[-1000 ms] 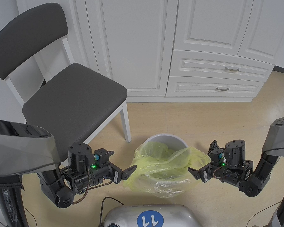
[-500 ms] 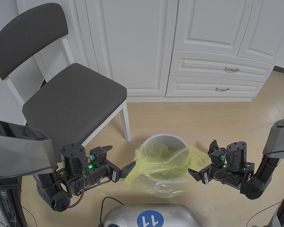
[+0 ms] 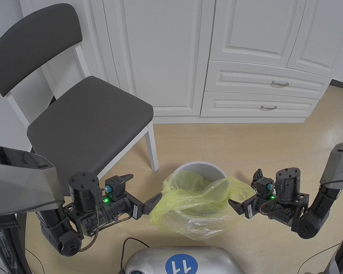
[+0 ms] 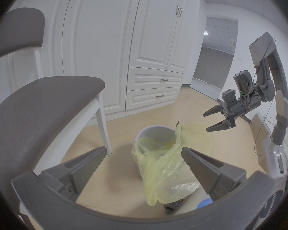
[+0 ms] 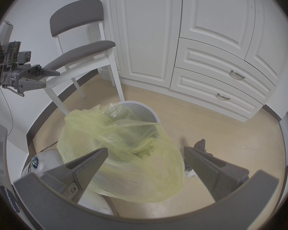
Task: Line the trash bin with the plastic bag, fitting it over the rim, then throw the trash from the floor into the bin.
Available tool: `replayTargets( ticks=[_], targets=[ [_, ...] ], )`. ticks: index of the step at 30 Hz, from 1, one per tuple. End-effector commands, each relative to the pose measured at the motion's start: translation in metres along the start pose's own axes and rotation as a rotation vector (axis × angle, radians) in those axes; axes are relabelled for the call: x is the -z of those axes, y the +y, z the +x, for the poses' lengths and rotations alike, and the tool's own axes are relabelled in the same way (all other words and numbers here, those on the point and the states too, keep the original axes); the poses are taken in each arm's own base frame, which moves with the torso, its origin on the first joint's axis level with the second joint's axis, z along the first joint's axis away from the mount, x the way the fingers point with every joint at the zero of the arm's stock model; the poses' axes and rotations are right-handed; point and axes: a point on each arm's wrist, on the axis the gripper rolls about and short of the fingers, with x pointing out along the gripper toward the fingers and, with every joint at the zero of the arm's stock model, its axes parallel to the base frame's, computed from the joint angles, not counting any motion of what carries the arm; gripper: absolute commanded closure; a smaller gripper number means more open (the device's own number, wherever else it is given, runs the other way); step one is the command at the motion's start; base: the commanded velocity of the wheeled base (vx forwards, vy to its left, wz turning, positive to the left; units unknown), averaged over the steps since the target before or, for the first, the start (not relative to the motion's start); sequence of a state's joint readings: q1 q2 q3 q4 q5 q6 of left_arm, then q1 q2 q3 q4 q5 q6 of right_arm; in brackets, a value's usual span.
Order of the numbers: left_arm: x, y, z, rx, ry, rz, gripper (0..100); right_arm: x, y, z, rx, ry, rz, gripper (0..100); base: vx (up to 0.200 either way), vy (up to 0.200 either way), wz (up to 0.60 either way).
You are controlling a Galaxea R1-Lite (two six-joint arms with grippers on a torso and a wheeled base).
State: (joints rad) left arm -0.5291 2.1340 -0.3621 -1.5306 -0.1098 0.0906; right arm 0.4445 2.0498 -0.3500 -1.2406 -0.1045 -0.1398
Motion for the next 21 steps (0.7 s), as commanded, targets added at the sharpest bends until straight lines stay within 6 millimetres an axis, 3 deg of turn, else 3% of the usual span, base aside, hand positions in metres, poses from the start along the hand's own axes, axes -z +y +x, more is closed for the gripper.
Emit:
replayTargets(
  ticks=[1,6,13,21],
  targets=[
    [-0.009,0.003,-0.010,-0.020,-0.025,0.000,0,-0.004,-0.003,-0.005,0.009,-0.017,0.005,0,0.000,0.000,0.00],
    [-0.007,0.002,-0.012,-0.016,-0.013,0.003,0,-0.002,-0.004,-0.002,0.012,-0.009,0.006,0,0.000,0.000,0.00],
    [-0.003,0.007,-0.003,-0.101,0.001,0.029,0,-0.007,-0.003,0.039,-0.032,-0.011,-0.135,0,0.000,0.000,0.00],
    [-0.005,0.008,-0.005,-0.104,-0.005,0.036,0,-0.008,0.008,0.038,-0.180,-0.040,-0.299,0,0.000,0.000,0.00]
  ],
)
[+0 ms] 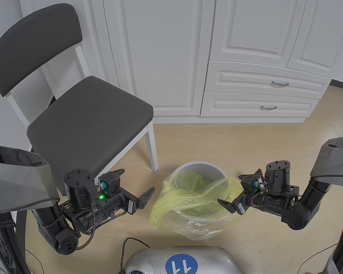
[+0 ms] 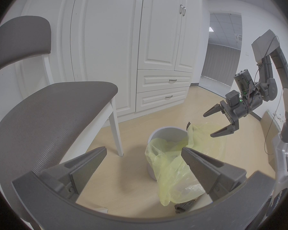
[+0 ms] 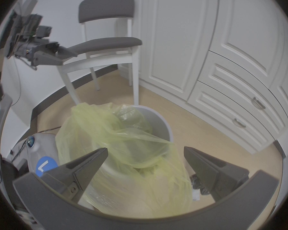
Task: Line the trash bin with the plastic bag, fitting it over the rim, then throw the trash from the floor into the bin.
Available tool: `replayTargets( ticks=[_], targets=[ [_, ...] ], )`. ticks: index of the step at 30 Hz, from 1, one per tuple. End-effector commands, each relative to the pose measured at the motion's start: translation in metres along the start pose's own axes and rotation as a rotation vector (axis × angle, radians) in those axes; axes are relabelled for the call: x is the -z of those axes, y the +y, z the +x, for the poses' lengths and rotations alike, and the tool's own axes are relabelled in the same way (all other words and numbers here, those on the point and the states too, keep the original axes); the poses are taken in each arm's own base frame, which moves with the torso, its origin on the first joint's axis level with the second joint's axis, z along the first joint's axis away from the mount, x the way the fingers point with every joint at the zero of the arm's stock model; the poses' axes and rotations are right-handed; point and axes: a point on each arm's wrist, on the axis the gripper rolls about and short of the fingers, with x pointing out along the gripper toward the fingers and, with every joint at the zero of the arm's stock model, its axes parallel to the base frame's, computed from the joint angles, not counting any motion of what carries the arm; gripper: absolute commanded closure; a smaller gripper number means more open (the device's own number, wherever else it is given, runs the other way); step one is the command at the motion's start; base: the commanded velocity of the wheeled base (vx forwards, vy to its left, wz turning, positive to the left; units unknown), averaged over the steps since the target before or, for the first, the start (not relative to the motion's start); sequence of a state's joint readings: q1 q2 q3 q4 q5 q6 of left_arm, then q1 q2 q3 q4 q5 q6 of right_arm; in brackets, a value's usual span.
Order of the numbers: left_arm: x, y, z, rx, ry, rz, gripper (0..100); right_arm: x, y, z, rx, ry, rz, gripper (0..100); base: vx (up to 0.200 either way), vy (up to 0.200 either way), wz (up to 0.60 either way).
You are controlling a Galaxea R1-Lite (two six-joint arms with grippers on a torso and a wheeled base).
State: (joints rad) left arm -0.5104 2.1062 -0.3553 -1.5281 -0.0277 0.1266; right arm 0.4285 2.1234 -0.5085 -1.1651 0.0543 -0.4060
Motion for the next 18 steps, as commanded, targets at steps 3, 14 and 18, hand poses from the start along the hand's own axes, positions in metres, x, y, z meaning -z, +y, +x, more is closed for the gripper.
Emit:
replayTargets(
  ticks=[3,14,18],
  targets=[
    [0.003,-0.001,0.000,0.002,0.012,0.004,0,0.006,0.016,0.013,-0.080,0.032,-0.071,0,0.000,0.000,0.00],
    [0.008,-0.001,0.004,-0.002,0.029,0.004,0,0.028,0.021,0.083,-0.090,0.065,-0.074,0,0.000,0.000,0.00],
    [0.010,-0.001,0.005,0.000,0.031,0.004,0,0.032,0.022,0.099,-0.090,0.065,-0.074,100,0.000,0.000,0.00]
  ],
)
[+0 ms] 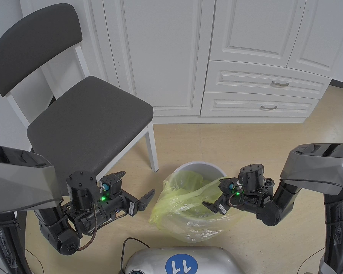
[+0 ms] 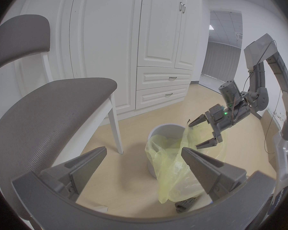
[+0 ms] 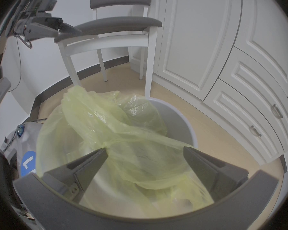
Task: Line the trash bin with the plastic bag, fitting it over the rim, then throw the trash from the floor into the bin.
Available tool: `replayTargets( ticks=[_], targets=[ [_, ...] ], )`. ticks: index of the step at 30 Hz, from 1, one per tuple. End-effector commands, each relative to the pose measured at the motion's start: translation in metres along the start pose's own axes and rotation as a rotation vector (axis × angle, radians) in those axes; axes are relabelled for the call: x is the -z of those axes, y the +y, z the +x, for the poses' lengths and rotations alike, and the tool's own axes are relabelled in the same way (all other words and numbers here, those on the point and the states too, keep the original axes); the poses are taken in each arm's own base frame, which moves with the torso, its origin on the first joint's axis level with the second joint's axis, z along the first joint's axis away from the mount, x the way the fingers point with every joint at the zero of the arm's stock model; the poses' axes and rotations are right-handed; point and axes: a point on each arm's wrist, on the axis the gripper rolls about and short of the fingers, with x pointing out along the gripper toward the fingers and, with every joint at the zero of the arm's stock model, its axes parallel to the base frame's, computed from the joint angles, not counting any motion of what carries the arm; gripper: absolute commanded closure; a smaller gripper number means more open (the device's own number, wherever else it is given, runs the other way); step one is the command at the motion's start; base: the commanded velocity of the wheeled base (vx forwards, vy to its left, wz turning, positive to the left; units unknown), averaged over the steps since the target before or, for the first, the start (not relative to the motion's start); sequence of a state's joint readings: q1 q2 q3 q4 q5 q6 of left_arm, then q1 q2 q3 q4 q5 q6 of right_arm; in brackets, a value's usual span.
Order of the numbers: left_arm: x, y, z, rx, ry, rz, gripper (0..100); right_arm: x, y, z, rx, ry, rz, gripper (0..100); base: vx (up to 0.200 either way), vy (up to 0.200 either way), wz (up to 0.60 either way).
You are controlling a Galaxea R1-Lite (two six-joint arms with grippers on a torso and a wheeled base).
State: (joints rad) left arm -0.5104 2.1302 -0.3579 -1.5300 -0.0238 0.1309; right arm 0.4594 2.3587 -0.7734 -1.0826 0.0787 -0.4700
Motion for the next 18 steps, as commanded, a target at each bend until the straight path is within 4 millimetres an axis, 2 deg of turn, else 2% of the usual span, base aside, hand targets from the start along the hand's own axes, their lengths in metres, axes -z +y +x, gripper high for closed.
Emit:
replayTargets(
  ticks=[1,4,11,14,18],
  targets=[
    [0.003,0.000,0.002,0.001,0.011,0.001,0,0.019,0.007,0.029,-0.019,0.037,0.004,100,0.000,0.000,0.00],
    [0.005,0.000,0.004,0.000,0.017,0.000,0,0.016,0.003,0.027,-0.007,0.022,0.012,100,0.000,0.000,0.00],
    [0.006,0.001,0.004,-0.003,0.017,-0.002,0,-0.011,-0.016,0.011,0.040,-0.066,0.079,100,0.000,0.000,0.00],
    [0.006,0.000,0.004,-0.001,0.017,-0.002,0,-0.020,-0.019,0.014,0.061,-0.104,0.132,100,0.000,0.000,0.00],
    [0.008,0.002,0.009,-0.013,0.020,-0.003,0,-0.030,-0.024,0.033,0.121,-0.152,0.241,100,0.000,0.000,0.00]
  ],
)
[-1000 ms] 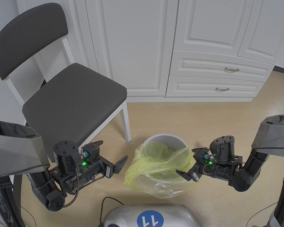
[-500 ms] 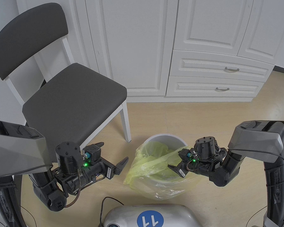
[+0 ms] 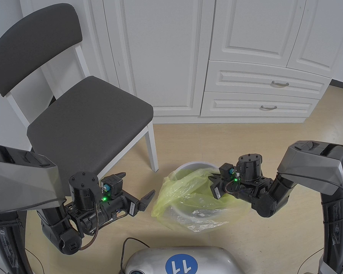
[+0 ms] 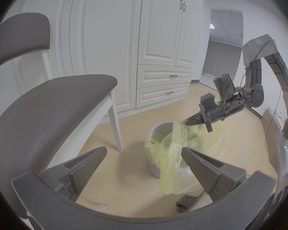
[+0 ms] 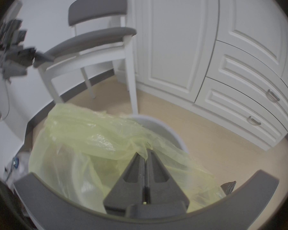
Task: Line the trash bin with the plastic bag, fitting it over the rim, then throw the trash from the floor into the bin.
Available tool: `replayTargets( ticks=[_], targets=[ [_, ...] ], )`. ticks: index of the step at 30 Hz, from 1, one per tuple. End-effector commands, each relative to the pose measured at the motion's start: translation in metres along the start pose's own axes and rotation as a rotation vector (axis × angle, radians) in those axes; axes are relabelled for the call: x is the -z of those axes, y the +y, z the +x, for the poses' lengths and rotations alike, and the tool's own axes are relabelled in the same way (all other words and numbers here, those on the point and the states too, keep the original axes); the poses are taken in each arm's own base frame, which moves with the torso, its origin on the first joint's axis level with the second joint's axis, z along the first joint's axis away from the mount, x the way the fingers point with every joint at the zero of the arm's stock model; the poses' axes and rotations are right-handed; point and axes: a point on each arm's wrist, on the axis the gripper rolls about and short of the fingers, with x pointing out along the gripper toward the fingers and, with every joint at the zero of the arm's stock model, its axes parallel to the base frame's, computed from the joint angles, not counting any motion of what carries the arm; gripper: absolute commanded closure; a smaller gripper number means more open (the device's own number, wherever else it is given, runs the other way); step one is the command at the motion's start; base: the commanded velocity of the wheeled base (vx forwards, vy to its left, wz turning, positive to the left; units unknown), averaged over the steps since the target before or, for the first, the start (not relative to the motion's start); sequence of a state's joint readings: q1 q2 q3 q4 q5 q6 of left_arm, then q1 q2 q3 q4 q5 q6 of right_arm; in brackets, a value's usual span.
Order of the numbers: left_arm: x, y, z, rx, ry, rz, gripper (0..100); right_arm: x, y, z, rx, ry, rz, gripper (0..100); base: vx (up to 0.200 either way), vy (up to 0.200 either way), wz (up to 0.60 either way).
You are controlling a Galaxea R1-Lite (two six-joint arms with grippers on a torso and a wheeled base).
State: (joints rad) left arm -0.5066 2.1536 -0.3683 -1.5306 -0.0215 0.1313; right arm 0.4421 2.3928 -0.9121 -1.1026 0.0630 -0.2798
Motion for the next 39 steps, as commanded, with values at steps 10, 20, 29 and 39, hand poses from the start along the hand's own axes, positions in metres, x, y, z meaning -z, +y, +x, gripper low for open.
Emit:
replayTargets(
  ticks=[10,20,29,39],
  targets=[
    [0.009,0.006,0.017,-0.059,0.012,-0.010,0,-0.002,0.003,0.074,0.174,-0.112,0.201,100,0.000,0.000,0.00],
    [0.013,0.007,0.024,-0.064,0.017,-0.016,0,-0.015,-0.003,0.102,0.223,-0.236,0.333,100,0.000,0.000,0.00],
    [0.015,0.007,0.026,-0.062,0.020,-0.016,0,-0.015,-0.012,0.121,0.268,-0.304,0.383,0,0.000,0.000,0.00],
    [0.011,0.006,0.026,-0.060,0.004,-0.030,0,-0.051,-0.018,0.070,0.233,-0.232,0.394,0,0.000,0.000,0.00]
  ],
)
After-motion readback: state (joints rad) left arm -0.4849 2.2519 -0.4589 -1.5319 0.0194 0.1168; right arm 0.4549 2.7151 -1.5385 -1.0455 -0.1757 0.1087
